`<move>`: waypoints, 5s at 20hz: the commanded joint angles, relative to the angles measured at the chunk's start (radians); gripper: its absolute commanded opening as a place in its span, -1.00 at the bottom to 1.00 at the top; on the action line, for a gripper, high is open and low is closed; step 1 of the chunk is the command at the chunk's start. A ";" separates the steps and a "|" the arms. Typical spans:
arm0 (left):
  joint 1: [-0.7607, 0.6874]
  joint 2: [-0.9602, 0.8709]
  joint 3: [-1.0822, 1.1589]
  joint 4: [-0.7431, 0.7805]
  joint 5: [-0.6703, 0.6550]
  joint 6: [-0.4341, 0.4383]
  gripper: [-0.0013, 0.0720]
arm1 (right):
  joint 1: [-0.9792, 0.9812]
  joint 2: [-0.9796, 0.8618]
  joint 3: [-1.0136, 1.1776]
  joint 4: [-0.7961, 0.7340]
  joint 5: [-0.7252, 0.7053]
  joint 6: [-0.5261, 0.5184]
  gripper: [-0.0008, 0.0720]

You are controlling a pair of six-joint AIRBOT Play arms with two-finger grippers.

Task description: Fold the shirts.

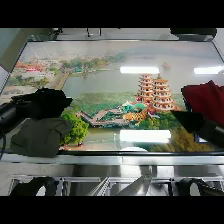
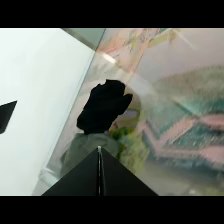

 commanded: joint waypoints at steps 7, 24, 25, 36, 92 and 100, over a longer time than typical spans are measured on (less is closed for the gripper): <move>0.310 -0.401 0.372 0.293 -0.267 -0.098 1.00 | 0.001 -0.384 0.329 -0.214 -0.012 -0.121 0.17; 0.444 -1.088 0.394 0.293 -0.272 0.066 0.96 | 0.016 -0.538 0.332 -0.367 -0.010 -0.085 0.84; 0.433 -1.099 0.394 0.293 -0.256 0.077 0.96 | 0.016 -0.538 0.332 -0.367 -0.008 -0.082 0.83; 0.357 -0.946 0.802 -0.334 -0.515 0.225 -0.91 | 0.016 -0.533 0.332 -0.324 0.134 -0.072 -0.75; -0.396 -1.300 0.698 0.002 -0.495 0.119 0.95 | 0.530 -0.941 0.079 -0.208 -0.314 -0.073 -0.40; -0.381 -1.235 0.709 -0.052 -0.501 0.125 -0.93 | 0.460 -0.805 0.153 -0.269 -0.269 -0.094 -0.93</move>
